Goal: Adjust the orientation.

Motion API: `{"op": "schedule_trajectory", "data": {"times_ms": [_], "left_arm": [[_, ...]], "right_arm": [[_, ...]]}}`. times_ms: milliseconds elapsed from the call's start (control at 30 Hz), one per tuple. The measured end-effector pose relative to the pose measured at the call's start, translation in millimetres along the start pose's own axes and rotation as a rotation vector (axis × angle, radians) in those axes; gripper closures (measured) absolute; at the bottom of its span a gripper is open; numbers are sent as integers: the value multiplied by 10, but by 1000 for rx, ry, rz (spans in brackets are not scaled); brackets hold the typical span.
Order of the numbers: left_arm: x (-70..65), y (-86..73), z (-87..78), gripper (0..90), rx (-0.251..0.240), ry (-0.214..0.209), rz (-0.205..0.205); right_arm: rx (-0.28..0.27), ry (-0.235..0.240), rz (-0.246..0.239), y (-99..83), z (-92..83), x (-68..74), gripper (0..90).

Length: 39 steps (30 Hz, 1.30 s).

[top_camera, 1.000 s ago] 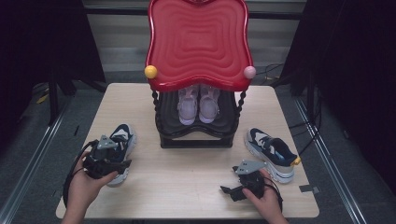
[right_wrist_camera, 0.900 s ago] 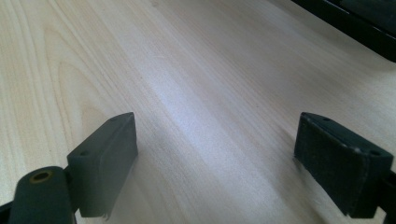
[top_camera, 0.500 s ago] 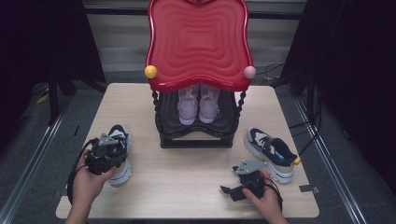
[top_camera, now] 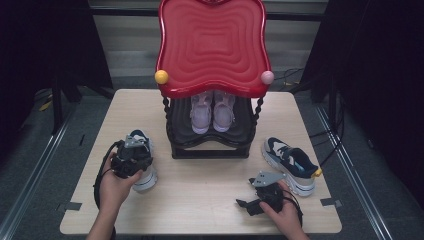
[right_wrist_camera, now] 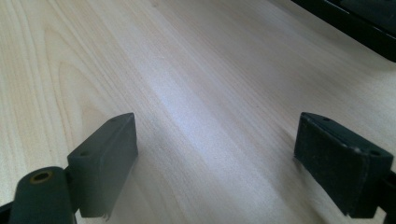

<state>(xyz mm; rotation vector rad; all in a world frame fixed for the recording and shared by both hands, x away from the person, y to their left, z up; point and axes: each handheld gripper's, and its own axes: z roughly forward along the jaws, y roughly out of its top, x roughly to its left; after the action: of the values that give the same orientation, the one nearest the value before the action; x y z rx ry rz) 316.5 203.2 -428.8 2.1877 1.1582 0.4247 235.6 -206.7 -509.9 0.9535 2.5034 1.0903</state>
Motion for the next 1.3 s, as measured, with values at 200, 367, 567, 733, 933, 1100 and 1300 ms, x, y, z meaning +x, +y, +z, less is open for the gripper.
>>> {"op": "schedule_trajectory", "data": {"times_ms": [200,367,567,733,933,1100,1300], "left_arm": [[25,7,-55,590,-21,-24,8],[82,2,-158,410,-14,-40,33],[121,-44,-292,337,-38,-59,69],[106,-80,-352,350,-13,-93,94],[57,-153,-311,448,-1,-67,117],[14,-105,-242,582,-3,-93,93],[-27,-40,-146,667,2,-89,90]], "right_arm": [[0,1,0,-1,0,0,129],[-1,1,-2,-1,0,-1,129],[0,1,-1,-1,0,1,129],[0,1,-1,-1,0,1,129],[0,1,-3,0,0,0,129],[0,0,-3,0,0,0,129],[0,0,-3,0,0,0,129]]}}
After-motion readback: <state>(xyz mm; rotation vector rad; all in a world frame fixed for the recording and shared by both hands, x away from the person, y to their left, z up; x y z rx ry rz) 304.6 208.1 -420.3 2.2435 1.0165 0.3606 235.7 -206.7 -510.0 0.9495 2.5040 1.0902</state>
